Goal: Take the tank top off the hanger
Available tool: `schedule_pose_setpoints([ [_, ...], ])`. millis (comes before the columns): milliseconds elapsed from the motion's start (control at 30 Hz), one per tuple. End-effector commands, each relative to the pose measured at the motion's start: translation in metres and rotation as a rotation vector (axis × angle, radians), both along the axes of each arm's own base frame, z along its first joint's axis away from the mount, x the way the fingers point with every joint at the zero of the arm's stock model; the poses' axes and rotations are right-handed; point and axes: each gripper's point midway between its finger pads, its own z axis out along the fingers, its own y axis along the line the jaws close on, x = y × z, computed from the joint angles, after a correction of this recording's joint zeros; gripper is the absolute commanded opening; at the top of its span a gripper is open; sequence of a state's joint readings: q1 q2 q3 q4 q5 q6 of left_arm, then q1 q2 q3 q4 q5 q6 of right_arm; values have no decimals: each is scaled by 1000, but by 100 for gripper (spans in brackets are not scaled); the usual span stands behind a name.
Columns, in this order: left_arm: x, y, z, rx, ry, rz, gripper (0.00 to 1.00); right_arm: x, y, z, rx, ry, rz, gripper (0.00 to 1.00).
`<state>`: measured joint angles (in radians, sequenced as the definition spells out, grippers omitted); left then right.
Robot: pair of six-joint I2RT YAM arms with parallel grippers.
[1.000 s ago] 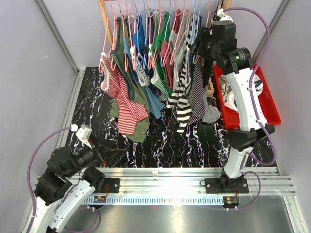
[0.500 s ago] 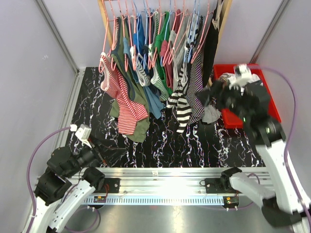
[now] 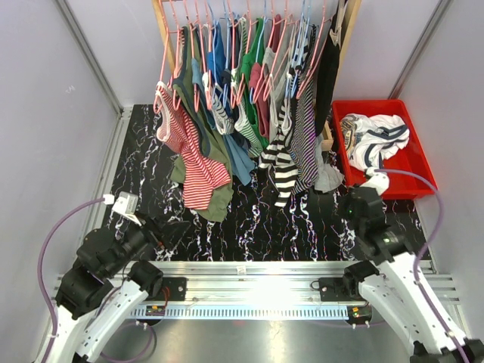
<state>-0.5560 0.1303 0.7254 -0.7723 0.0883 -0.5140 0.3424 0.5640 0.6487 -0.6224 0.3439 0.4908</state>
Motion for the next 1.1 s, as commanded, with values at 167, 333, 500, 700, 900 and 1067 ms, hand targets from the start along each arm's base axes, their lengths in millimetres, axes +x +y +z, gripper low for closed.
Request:
schedule_pose_setpoints([
  [167,-2,14,15,-52,-83,65,98,84,-25,9,-339,-326,-71,0],
  [333,-9,10,25,-74,-121,25,99,123,-53,-40,-280,-379,-52,0],
  [500,-11,13,30,-88,-152,29,99,154,-52,-36,-302,-478,86,0],
  [700,-17,24,35,-121,-213,66,99,169,-50,-74,-230,-421,216,0],
  [900,-23,27,39,-147,-257,58,99,173,-54,-78,-225,-362,202,34],
  [1067,-28,27,42,-162,-282,45,99,177,-60,-78,-224,-352,165,100],
])
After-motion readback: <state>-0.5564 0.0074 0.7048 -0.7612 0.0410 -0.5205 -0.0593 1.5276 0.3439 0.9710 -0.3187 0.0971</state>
